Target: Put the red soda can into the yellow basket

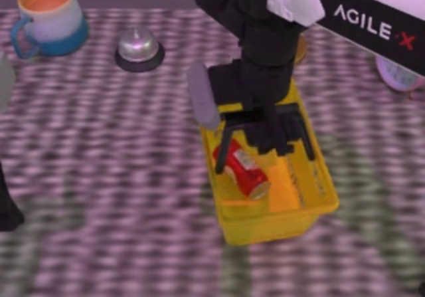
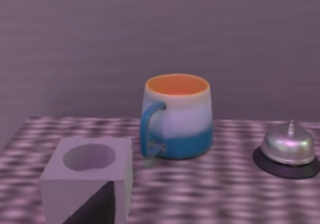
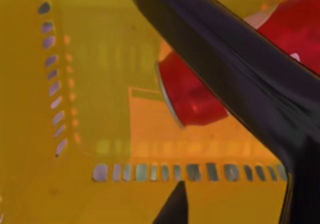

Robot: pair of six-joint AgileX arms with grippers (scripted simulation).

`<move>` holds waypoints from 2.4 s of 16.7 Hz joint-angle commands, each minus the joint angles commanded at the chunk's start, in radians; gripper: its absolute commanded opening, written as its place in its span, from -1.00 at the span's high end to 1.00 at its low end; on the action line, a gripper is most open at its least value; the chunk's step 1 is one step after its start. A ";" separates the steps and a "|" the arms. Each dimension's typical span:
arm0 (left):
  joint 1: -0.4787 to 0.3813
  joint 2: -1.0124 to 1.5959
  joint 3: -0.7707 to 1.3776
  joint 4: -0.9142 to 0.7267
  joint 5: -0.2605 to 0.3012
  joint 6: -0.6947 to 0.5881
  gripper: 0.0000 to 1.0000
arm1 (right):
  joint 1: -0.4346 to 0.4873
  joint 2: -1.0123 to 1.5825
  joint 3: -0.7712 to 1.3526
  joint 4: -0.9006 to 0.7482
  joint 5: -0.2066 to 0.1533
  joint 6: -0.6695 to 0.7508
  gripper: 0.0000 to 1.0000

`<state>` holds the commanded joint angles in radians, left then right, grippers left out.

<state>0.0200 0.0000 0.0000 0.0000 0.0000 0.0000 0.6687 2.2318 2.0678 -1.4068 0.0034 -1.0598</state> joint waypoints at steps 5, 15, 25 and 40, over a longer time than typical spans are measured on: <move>0.000 0.000 0.000 0.000 0.000 0.000 -1.00 | 0.000 0.000 0.000 0.000 0.000 0.000 0.96; 0.000 0.000 0.000 0.000 0.000 0.000 -1.00 | 0.000 0.000 0.000 0.000 0.000 0.000 1.00; 0.000 0.000 0.000 0.000 0.000 0.000 -1.00 | 0.000 0.000 0.000 0.000 0.000 0.000 1.00; 0.000 0.000 0.000 0.000 0.000 0.000 -1.00 | -0.013 -0.004 0.066 -0.073 0.000 -0.013 1.00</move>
<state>0.0200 0.0000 0.0000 0.0000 0.0000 0.0000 0.6560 2.2275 2.1342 -1.4795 0.0030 -1.0730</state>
